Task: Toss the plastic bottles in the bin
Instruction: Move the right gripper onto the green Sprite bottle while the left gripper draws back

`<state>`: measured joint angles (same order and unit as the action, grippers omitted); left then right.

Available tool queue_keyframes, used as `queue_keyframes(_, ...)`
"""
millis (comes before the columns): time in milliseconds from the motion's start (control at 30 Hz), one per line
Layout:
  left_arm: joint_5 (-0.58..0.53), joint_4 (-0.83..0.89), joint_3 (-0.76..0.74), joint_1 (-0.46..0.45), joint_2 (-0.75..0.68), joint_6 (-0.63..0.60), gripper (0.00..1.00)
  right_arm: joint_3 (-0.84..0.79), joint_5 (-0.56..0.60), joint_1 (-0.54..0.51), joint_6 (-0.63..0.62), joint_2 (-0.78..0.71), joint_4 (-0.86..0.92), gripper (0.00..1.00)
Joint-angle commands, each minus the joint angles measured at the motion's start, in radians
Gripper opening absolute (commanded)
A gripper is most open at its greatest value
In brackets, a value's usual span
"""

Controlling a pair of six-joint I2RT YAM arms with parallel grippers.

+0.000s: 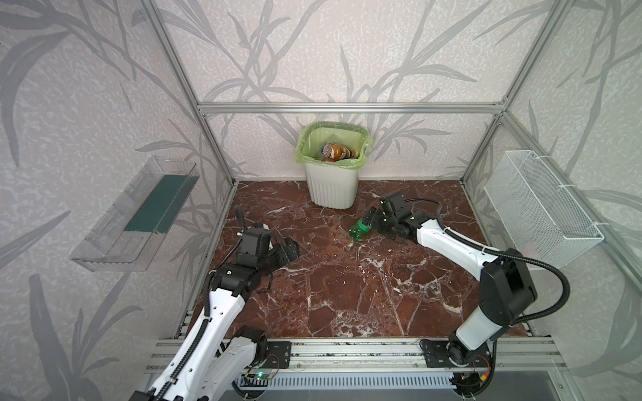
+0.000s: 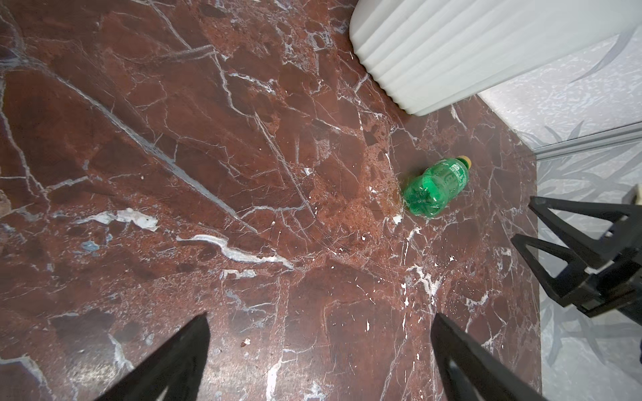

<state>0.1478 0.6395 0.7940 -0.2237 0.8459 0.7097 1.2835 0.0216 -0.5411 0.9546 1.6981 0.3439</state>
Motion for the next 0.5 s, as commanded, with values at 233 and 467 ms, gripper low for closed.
queue_keyframes(233,0.0,0.01,-0.001,0.006,-0.025,-0.007,0.99,0.096,0.009,0.023,0.064,0.154,-0.003,0.87)
queue_keyframes(467,-0.001,0.011,-0.007,0.007,-0.031,-0.01,0.99,0.146,-0.019,0.041,0.089,0.242,-0.034,0.85)
